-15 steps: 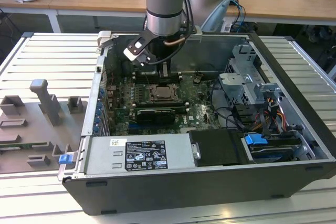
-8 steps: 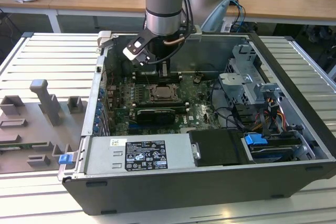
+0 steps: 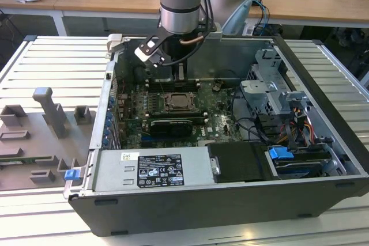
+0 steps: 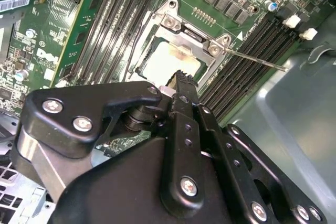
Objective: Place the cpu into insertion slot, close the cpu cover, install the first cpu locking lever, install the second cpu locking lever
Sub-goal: 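Install the first cpu locking lever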
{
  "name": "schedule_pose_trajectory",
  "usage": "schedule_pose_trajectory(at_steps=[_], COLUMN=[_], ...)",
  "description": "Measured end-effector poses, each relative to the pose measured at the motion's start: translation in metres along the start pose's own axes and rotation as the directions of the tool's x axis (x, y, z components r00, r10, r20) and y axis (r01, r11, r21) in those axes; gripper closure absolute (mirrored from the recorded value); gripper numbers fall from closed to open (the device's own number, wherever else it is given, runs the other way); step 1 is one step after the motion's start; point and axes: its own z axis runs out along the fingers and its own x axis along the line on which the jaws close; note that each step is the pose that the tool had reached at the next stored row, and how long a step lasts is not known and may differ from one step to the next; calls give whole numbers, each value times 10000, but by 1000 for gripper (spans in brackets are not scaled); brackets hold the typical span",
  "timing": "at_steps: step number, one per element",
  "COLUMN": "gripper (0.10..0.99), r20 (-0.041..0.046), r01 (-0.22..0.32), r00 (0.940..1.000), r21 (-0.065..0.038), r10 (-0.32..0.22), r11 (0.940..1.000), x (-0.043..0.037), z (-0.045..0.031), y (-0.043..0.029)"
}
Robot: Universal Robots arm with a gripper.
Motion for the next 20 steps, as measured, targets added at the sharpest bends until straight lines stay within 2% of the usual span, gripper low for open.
schedule_pose_trajectory(at_steps=[5, 7, 9, 14, 16, 18, 20], gripper=[980, 980, 980, 980, 980, 980, 980], r20=[0, 1, 1, 1, 0, 0, 1], r01=[0, 0, -1, 0, -1, -1, -1], r00=[10000, 10000, 10000, 10000, 10000, 10000, 10000], r21=[0, 1, 0, 0, 0, 0, 0], r10=[0, 0, 1, 0, 1, 1, 1], r11=[10000, 10000, 10000, 10000, 10000, 10000, 10000], x=[1, 3, 4, 9, 11, 13, 14], z=[-45, -122, -167, -358, -403, -491, -538], y=[1, 4, 5, 11, 13, 16, 18])
